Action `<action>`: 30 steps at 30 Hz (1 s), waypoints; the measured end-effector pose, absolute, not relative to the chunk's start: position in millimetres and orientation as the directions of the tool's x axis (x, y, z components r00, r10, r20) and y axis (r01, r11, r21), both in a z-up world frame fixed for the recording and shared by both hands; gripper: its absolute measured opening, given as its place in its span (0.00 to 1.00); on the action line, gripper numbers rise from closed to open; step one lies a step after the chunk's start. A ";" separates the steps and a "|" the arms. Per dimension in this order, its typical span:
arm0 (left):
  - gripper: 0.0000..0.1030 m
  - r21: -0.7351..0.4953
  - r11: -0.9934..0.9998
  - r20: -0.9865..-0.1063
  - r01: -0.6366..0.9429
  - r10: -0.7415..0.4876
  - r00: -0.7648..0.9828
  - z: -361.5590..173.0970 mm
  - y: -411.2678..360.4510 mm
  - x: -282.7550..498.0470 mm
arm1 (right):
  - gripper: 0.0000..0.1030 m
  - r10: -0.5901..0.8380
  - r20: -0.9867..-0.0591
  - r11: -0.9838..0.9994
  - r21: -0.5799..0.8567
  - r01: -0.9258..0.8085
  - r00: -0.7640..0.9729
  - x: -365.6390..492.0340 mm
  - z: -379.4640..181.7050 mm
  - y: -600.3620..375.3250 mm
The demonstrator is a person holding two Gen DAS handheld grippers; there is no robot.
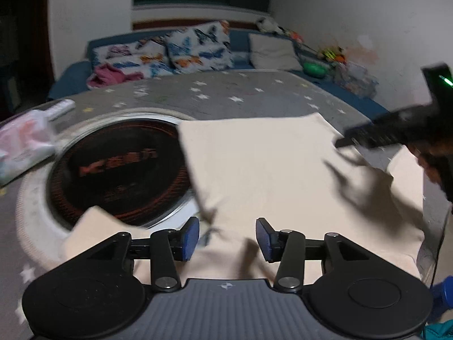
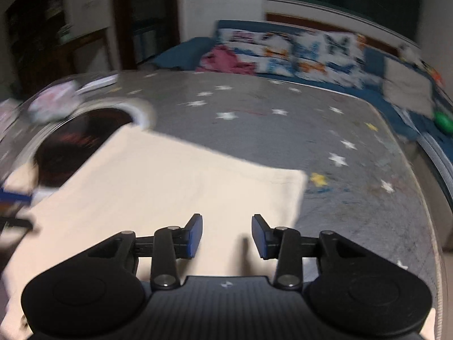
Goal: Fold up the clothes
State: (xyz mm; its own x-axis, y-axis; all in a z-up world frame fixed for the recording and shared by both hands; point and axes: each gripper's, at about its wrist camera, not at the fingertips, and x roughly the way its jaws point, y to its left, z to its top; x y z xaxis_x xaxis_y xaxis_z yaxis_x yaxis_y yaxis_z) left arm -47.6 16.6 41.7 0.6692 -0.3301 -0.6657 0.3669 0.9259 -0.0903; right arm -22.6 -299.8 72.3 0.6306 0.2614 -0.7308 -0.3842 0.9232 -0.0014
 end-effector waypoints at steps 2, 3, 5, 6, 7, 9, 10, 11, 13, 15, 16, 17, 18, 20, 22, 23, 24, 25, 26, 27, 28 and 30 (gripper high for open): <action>0.48 -0.085 0.944 -0.647 0.319 -0.296 0.702 45.5 29.0 -60.6 | 0.41 0.301 -0.734 0.897 0.001 -0.443 0.609 -40.7 75.7 -287.6; 0.48 -0.083 0.952 -0.640 0.294 -0.277 0.717 47.0 35.3 -66.5 | 0.44 0.316 -0.736 0.887 0.006 -0.462 0.599 -47.6 75.7 -282.7; 0.49 -0.063 0.967 -0.634 0.245 -0.228 0.739 48.6 47.2 -74.5 | 0.44 0.350 -0.745 0.858 0.012 -0.513 0.568 -64.4 73.6 -268.0; 0.49 -0.051 0.974 -0.631 0.221 -0.203 0.749 49.2 53.0 -78.1 | 0.44 0.365 -0.750 0.844 0.017 -0.535 0.551 -70.8 71.9 -261.8; 0.49 -0.036 0.979 -0.632 0.201 -0.178 0.754 48.8 57.9 -80.5 | 0.45 0.376 -0.755 0.832 0.020 -0.554 0.538 -75.7 70.9 -256.5; 0.49 -0.001 0.985 -0.637 0.173 -0.134 0.759 46.6 65.4 -82.8 | 0.45 0.399 -0.762 0.807 0.027 -0.590 0.510 -85.2 69.0 -246.2; 0.49 0.017 0.986 -0.639 0.167 -0.117 0.760 45.3 68.1 -83.0 | 0.45 0.407 -0.762 0.796 0.025 -0.605 0.504 -89.1 69.4 -241.0; 0.49 0.031 0.985 -0.642 0.168 -0.109 0.759 43.1 68.4 -81.2 | 0.46 0.414 -0.762 0.785 0.022 -0.619 0.498 -92.9 69.9 -235.8; 0.49 0.056 0.982 -0.649 0.181 -0.102 0.754 37.7 66.6 -75.7 | 0.50 0.427 -0.760 0.767 0.016 -0.642 0.491 -98.4 71.4 -227.1; 0.49 0.081 0.978 -0.655 0.194 -0.095 0.750 32.3 64.8 -70.1 | 0.50 0.434 -0.756 0.756 0.010 -0.654 0.490 -101.4 73.0 -220.9; 0.48 0.093 0.975 -0.658 0.200 -0.091 0.748 29.6 63.8 -67.4 | 0.50 0.437 -0.756 0.752 0.011 -0.659 0.487 -101.8 73.3 -217.9; 0.47 0.105 0.973 -0.661 0.207 -0.087 0.745 26.9 62.9 -64.6 | 0.50 0.440 -0.756 0.749 0.011 -0.663 0.484 -101.8 73.5 -215.1; 0.47 0.114 0.970 -0.663 0.217 -0.089 0.744 24.3 61.0 -61.5 | 0.50 0.439 -0.758 0.746 0.008 -0.666 0.483 -102.0 73.5 -212.6; 0.47 0.130 0.963 -0.664 0.238 -0.093 0.742 19.1 55.8 -54.7 | 0.50 0.434 -0.760 0.741 -0.005 -0.672 0.484 -103.4 72.7 -209.1; 0.47 0.134 0.959 -0.663 0.250 -0.101 0.742 15.0 53.9 -48.5 | 0.50 0.436 -0.762 0.736 -0.005 -0.677 0.479 -104.9 71.8 -207.3; 0.41 0.130 0.958 -0.661 0.254 -0.107 0.743 14.2 54.3 -46.2 | 0.50 0.437 -0.763 0.734 -0.004 -0.679 0.476 -105.8 71.0 -205.9; 0.28 0.124 0.958 -0.660 0.257 -0.114 0.743 13.9 55.1 -44.2 | 0.50 0.437 -0.764 0.731 -0.005 -0.682 0.474 -106.4 70.5 -204.1; 0.17 0.124 0.959 -0.656 0.255 -0.114 0.746 14.0 56.4 -43.1 | 0.50 0.438 -0.765 0.728 -0.006 -0.686 0.471 -106.8 70.4 -202.5; 0.13 0.124 0.961 -0.649 0.247 -0.110 0.753 14.7 59.2 -42.7 | 0.50 0.439 -0.766 0.724 -0.008 -0.690 0.470 -107.5 70.6 -200.7; 0.08 0.117 0.965 -0.640 0.234 -0.107 0.761 16.6 63.1 -42.1 | 0.50 0.440 -0.765 0.719 -0.012 -0.695 0.470 -108.0 71.1 -198.9; 0.08 0.106 0.972 -0.626 0.209 -0.098 0.773 20.6 69.0 -41.3 | 0.50 0.442 -0.764 0.715 -0.017 -0.699 0.470 -108.5 71.8 -197.1; 0.07 0.075 0.986 -0.594 0.146 -0.073 0.801 31.4 83.7 -39.3 | 0.50 0.452 -0.759 0.703 -0.022 -0.711 0.470 -108.9 74.3 -191.2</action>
